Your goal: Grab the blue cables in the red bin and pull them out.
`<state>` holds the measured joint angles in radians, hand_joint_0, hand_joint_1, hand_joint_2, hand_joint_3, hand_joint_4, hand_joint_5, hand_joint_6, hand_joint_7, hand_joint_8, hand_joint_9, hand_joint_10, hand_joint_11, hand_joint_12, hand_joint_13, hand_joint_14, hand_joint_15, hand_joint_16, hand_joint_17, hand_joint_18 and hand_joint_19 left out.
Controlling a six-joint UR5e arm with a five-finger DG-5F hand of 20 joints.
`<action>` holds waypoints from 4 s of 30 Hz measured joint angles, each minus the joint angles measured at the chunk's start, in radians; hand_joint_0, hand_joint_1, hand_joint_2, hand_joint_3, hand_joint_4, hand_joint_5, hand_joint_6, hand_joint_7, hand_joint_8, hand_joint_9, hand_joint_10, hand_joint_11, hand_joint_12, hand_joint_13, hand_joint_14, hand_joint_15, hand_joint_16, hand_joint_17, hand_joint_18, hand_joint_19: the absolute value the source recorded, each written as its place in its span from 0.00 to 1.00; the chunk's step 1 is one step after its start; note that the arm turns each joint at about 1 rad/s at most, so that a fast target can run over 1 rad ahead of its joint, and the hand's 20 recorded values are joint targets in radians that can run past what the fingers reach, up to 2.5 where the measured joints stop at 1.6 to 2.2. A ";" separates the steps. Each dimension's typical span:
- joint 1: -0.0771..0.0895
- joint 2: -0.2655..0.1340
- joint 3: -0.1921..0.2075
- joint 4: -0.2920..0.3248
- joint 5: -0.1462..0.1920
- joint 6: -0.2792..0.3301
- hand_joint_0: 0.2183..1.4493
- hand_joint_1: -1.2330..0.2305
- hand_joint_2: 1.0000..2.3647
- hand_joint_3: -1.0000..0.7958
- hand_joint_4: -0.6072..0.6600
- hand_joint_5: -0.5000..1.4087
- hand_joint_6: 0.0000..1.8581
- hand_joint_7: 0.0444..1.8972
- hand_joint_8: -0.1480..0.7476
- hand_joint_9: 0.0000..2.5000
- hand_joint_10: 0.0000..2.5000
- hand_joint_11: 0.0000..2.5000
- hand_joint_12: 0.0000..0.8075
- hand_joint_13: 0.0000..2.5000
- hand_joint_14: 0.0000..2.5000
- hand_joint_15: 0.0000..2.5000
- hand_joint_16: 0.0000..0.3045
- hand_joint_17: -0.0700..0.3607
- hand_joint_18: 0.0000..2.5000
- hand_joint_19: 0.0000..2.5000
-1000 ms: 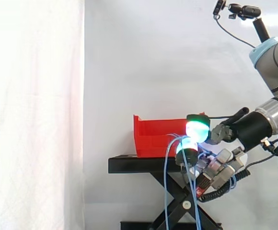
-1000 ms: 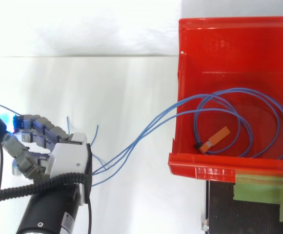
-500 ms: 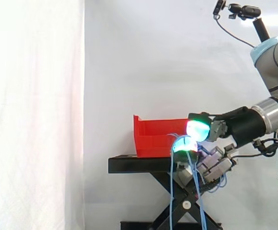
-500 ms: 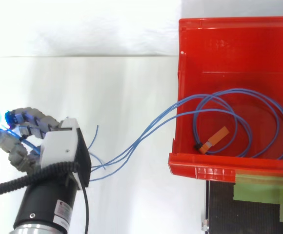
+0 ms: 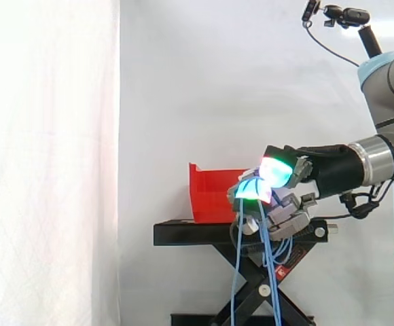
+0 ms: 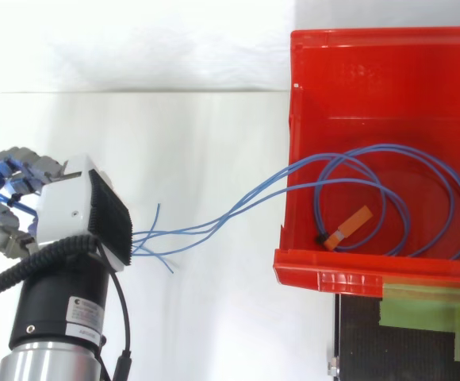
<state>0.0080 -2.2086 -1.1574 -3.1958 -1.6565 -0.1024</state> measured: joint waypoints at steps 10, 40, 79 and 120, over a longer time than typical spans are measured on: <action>0.016 0.000 -0.052 0.043 0.012 0.052 0.59 0.24 0.00 0.00 0.59 0.78 0.06 0.49 0.47 0.47 0.01 0.32 0.35 0.49 0.82 0.53 0.11 0.34 0.60 0.81; 0.116 -0.002 -0.098 0.217 0.146 0.180 0.56 0.28 0.00 0.00 0.59 0.79 0.07 0.49 0.47 0.47 0.01 0.31 0.35 0.49 0.79 0.54 0.11 0.34 0.58 0.80; 0.104 -0.001 -0.110 0.259 0.029 0.022 0.46 0.29 0.00 0.00 0.62 0.78 0.00 0.48 0.47 0.46 0.01 0.32 0.38 0.49 0.71 0.56 0.13 0.38 0.56 0.75; 0.099 -0.002 -0.110 0.290 -0.015 -0.014 0.40 0.32 0.00 0.00 0.63 0.76 0.00 0.45 0.48 0.46 0.01 0.31 0.40 0.49 0.68 0.56 0.15 0.41 0.55 0.73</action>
<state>0.1069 -2.2103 -1.2673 -2.9056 -1.6711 -0.1162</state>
